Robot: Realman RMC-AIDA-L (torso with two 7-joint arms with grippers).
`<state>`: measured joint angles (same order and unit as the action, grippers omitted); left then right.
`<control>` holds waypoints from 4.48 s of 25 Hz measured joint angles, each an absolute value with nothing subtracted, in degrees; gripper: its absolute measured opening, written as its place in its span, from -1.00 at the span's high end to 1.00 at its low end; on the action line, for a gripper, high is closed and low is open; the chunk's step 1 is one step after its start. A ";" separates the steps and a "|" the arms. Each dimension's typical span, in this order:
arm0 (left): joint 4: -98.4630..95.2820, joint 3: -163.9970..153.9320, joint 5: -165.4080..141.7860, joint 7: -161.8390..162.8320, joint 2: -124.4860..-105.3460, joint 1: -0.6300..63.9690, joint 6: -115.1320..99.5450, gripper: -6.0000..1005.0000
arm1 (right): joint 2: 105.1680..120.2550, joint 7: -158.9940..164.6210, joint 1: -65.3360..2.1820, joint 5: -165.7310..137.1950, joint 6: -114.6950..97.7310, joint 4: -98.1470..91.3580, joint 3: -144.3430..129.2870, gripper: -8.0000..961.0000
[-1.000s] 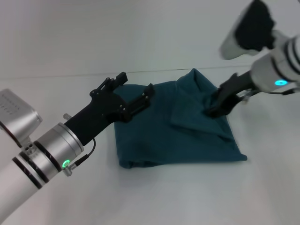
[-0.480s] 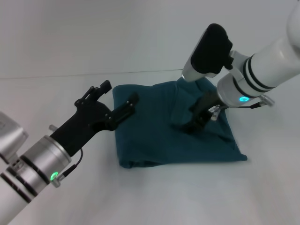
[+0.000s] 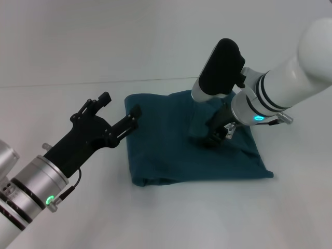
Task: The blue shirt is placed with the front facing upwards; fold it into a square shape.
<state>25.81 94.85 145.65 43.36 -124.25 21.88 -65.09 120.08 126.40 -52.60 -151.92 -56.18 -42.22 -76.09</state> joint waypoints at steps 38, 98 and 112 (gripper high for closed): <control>24.87 95.21 145.64 43.10 -124.51 22.50 -65.04 -0.77 | 118.40 131.62 -49.35 -157.74 -53.58 -53.33 -59.37 0.96; 23.71 95.20 145.63 42.02 -124.35 23.34 -65.20 -0.77 | 119.41 130.09 -40.48 -141.79 -35.03 -57.35 -63.06 -0.24; 24.09 99.40 145.62 40.13 -124.18 24.15 -66.17 -0.77 | 120.10 89.34 -24.17 -96.13 -49.81 -53.94 -61.23 -0.72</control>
